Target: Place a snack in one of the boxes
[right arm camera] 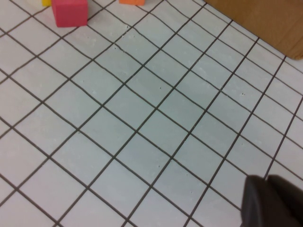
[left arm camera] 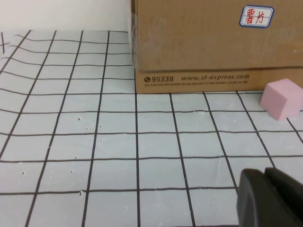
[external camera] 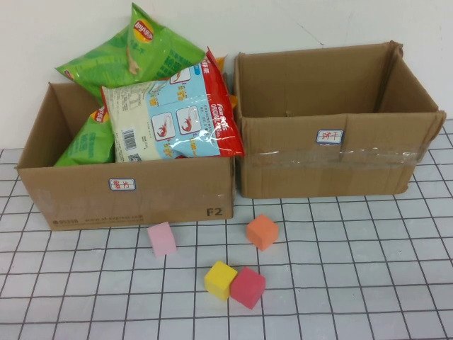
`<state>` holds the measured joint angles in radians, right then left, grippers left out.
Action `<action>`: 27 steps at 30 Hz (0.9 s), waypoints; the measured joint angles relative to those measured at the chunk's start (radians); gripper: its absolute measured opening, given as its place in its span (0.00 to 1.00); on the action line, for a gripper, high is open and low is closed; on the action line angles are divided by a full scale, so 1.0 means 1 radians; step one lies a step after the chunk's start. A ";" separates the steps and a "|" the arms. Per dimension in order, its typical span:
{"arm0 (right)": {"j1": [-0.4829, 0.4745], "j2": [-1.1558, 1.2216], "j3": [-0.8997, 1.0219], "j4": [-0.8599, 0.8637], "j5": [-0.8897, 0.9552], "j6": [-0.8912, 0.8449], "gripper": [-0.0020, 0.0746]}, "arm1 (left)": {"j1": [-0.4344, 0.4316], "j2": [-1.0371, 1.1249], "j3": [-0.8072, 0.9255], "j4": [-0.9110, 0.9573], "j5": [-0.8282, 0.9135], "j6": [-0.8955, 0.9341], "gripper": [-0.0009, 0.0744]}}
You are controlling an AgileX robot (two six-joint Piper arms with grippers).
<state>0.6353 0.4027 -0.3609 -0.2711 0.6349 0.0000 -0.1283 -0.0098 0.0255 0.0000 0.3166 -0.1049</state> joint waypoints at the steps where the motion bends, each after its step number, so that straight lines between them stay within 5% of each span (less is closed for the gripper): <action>1: 0.000 0.000 0.000 0.000 0.000 0.000 0.03 | 0.000 0.000 -0.002 -0.005 0.001 0.000 0.01; 27: 0.000 0.000 0.000 0.000 0.000 0.000 0.03 | 0.000 0.000 -0.003 -0.011 0.010 0.004 0.01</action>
<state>0.6353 0.4027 -0.3609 -0.2711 0.6349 0.0000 -0.1283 -0.0098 0.0223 -0.0114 0.3262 -0.1005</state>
